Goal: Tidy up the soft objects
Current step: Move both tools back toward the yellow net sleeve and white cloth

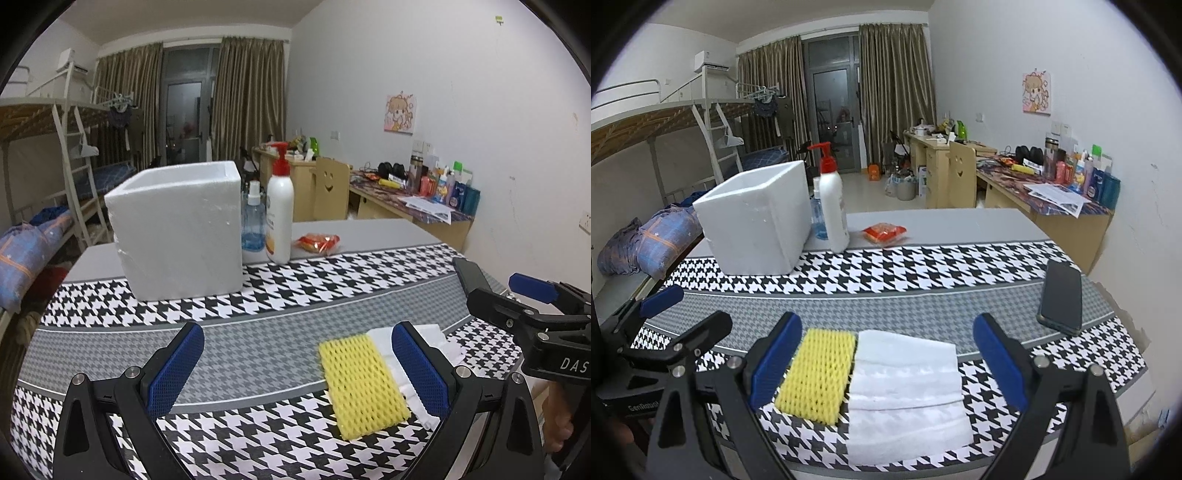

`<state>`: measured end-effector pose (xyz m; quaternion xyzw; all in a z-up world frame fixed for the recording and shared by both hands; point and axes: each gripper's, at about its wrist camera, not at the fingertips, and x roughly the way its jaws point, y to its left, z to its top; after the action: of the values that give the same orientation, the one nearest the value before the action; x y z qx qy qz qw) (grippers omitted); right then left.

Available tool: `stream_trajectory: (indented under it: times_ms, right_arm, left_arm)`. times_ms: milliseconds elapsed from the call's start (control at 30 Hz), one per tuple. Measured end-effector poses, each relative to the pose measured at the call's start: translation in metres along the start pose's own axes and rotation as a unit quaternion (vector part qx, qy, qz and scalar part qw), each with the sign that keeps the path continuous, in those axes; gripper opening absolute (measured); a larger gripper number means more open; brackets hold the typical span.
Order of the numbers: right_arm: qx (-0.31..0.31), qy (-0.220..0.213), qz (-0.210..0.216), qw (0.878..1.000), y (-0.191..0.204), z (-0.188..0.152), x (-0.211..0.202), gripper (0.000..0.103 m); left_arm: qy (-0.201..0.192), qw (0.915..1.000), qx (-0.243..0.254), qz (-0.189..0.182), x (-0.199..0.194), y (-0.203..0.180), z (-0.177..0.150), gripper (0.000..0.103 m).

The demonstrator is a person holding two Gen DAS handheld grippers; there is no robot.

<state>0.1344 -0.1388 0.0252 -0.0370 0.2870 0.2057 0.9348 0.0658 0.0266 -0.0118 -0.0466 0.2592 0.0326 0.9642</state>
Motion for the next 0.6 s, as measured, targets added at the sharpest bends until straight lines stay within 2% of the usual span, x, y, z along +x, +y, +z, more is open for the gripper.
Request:
stream_trajectory:
  times_ms: [600]
  right_arm:
    - [0.015, 0.039, -0.007, 0.999, -0.021, -0.018, 0.023, 0.096]
  left_arm:
    - [0.056, 0.9982, 0.005, -0.017, 0.036, -0.016, -0.02, 0.102]
